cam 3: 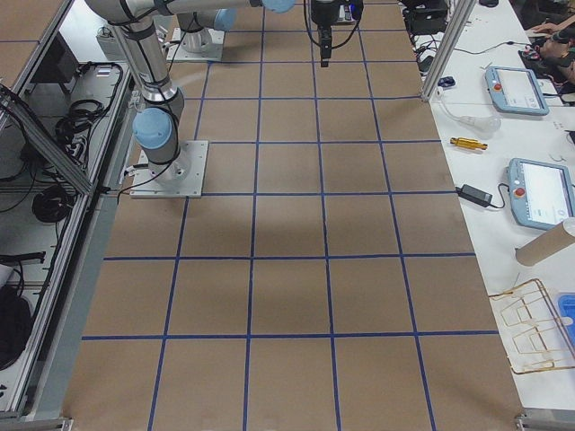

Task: Weigh mango
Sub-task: 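Lower the left gripper onto the red-yellow mango and close on it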

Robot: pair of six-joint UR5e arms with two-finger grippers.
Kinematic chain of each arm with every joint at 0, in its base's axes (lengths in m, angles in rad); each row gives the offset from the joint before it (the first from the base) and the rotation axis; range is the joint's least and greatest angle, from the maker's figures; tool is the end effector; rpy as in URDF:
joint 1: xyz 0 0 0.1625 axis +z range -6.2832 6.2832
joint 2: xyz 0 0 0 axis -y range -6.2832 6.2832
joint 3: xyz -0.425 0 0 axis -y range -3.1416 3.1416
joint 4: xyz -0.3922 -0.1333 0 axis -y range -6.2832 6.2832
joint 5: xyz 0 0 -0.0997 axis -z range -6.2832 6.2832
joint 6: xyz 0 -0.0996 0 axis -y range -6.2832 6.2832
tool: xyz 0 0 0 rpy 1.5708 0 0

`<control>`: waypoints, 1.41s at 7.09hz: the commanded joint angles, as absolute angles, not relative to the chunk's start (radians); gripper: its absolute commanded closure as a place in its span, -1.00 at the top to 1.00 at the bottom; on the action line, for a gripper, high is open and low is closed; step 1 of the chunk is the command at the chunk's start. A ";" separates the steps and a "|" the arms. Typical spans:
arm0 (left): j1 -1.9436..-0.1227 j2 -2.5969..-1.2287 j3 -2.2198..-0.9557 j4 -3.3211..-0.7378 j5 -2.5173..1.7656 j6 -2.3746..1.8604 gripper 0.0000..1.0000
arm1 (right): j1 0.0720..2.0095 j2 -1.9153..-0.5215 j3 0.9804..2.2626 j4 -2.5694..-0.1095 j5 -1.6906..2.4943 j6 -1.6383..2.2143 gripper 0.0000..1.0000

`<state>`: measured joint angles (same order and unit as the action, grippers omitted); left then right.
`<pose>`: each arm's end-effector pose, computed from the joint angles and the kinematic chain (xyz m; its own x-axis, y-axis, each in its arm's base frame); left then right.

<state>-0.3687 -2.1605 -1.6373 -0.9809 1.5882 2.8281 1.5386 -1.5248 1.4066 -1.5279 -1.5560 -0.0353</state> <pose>0.5496 -0.3534 0.1705 0.0568 0.9977 0.0370 0.9968 -0.0546 -0.0577 0.1181 -0.5200 0.5415 -0.9999 -0.0041 -0.0121 -0.0032 0.9971 -0.0757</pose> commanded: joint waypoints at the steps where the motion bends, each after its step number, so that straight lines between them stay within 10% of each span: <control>1: -0.368 -2.168 -1.631 -0.974 1.586 2.832 -0.08 | 1.539 -1.525 1.407 -1.528 -1.557 -0.035 1.00; 3: -0.368 -2.168 -1.631 -0.974 1.588 2.836 -0.73 | 1.537 -1.525 1.407 -1.528 -1.557 -0.035 1.00; 10: -0.505 -2.087 -1.553 -1.014 1.586 2.694 -0.91 | 1.539 -1.526 1.407 -1.528 -1.557 -0.035 1.00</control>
<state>-0.4252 -2.1154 -1.5808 -0.9924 1.5845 2.7288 1.5382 -1.5251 1.4067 -1.5279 -1.5570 -0.0353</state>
